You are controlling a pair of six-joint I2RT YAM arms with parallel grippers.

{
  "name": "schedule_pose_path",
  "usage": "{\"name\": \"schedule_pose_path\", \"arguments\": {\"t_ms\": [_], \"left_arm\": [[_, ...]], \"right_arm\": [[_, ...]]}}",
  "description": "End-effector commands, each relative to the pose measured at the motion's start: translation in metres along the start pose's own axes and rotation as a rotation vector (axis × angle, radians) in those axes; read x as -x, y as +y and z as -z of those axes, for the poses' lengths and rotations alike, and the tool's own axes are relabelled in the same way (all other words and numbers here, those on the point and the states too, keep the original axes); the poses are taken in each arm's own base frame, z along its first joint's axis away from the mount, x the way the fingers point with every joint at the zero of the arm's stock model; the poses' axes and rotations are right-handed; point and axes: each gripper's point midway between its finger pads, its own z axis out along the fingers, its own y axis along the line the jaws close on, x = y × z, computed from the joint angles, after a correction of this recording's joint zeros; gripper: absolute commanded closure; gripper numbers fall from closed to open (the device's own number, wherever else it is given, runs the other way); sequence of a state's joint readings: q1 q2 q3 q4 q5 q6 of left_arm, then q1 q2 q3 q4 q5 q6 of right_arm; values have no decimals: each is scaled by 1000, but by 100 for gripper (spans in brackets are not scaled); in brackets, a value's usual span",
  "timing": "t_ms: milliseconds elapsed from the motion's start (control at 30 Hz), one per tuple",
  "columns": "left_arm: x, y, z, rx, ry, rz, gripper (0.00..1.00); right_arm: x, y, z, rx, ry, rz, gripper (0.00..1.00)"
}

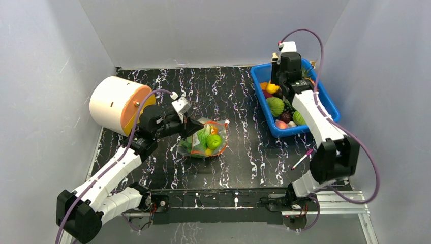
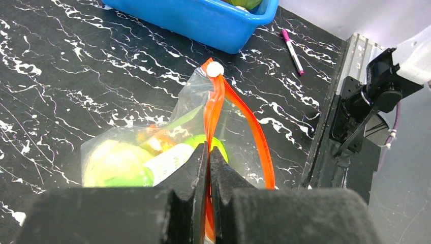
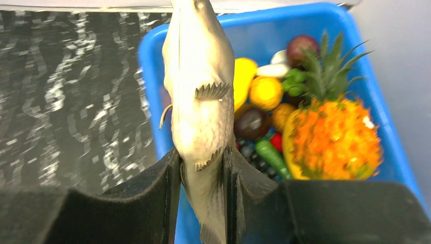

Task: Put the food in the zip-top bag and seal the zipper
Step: Place the fake fish in the zipper food storage bag.

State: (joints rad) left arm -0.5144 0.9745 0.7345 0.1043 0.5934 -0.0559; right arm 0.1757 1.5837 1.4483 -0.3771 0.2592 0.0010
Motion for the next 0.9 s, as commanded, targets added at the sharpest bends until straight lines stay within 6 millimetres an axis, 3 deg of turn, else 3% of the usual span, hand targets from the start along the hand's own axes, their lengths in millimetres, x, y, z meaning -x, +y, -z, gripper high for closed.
{"name": "schedule_pose_path", "arguments": {"t_ms": [0,267,567,867], "left_arm": [[4,4,-7,5,-19,5,100],[9,17,-13,57,-35,18,100],[15,26,-15,104,-55,31,100],[11,33,-22,121,-41,39,100]], "right_arm": [[1,40,43,240,-19,-150,90],[-20,88,104,500,41,-292,92],[-40,111,163,683,111,-412,95],[-79,124,202,811,223,-448,95]]}}
